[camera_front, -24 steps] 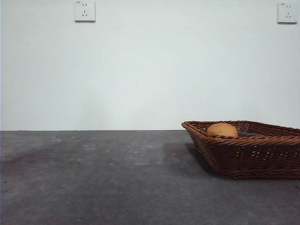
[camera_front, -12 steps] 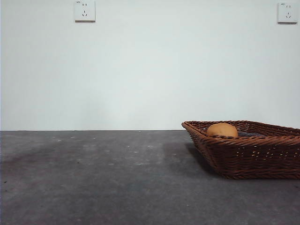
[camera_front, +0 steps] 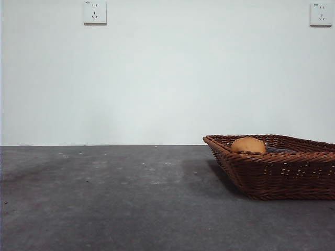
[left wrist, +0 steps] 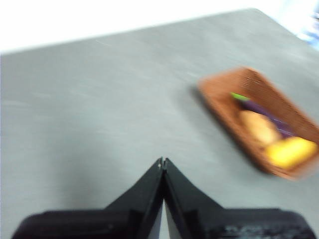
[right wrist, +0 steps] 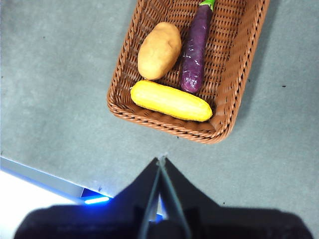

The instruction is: Help me put the vegetables on the table into the basket

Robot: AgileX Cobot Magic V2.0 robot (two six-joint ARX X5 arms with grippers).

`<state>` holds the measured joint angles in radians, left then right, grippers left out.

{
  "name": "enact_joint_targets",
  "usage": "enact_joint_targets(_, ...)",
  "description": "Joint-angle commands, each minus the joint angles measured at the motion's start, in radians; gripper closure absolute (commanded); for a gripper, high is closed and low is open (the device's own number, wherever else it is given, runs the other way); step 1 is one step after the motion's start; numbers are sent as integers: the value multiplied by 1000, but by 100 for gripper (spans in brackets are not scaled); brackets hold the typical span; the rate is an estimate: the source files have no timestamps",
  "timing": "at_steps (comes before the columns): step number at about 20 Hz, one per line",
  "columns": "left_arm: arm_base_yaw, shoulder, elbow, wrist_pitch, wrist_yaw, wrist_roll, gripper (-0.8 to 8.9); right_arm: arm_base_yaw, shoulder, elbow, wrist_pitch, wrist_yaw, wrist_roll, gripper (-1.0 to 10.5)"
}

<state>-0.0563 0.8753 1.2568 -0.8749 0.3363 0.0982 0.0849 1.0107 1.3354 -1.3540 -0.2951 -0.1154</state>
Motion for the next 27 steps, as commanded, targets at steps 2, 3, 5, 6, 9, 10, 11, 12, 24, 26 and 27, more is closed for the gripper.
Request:
enact_joint_targets(2, 122, -146, -7, 18, -101, 108, 817, 1, 14, 1, -6, 1, 6, 946)
enact_joint_targets(3, 148, -190, -23, 43, -101, 129, 817, 1, 16, 1, 0, 1, 6, 945)
enact_joint_targets(5, 186, -293, -102, 149, -102, 171, 817, 1, 23, 1, 20, 2, 6, 945)
enact_joint_targets(6, 201, -346, -168, 227, -112, 181, 817, 1, 26, 1, 31, 3, 6, 945)
enact_joint_targets(9, 230, -483, -441, 519, -148, 153, 817, 1, 31, 1, 53, 16, 6, 945)
enact_joint_targets(10, 233, -532, -548, 605, -149, 122, 817, 1, 32, 1, 55, 19, 6, 945)
enact_joint_targets(11, 233, -567, -632, 664, -154, 94, 817, 1, 34, 1, 55, 21, 6, 945)
enact_joint_targets(12, 233, -605, -729, 725, -154, 65, 817, 1, 37, 1, 60, 27, 6, 946)
enact_joint_targets(24, 233, -871, -1215, 764, -158, -82, 817, 1, 41, 1, 83, 42, 6, 945)
enact_joint_targets(26, 233, -872, -1224, 728, -158, -89, 817, 1, 41, 1, 82, 42, 6, 945)
enact_joint_targets(27, 233, -872, -1228, 700, -158, -90, 817, 1, 41, 1, 82, 42, 6, 945)
